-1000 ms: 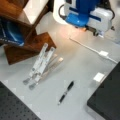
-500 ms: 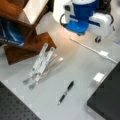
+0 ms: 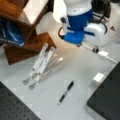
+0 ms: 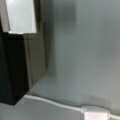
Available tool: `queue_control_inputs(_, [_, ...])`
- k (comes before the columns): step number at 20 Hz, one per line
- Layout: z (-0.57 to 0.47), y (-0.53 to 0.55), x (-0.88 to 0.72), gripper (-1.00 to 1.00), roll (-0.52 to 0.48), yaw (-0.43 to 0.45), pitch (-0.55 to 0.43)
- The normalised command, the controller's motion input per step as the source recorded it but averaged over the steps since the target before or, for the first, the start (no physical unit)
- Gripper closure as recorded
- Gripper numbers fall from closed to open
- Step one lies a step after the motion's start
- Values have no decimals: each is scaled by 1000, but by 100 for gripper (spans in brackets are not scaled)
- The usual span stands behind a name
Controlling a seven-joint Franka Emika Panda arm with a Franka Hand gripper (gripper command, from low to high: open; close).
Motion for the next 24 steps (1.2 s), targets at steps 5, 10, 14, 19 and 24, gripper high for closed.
queue_control_inputs(5, [-49,83,175,-100,312,88,40])
queue_control_inputs(10, [-213,119,108,-100,312,15,-25])
queue_control_inputs(14, [-262,196,21,-100,297,-55,-58])
queue_control_inputs(19, [-245,210,-42,-100,276,-59,-138])
queue_control_inputs(24, [-203,146,-57,-100,283,-72,-136])
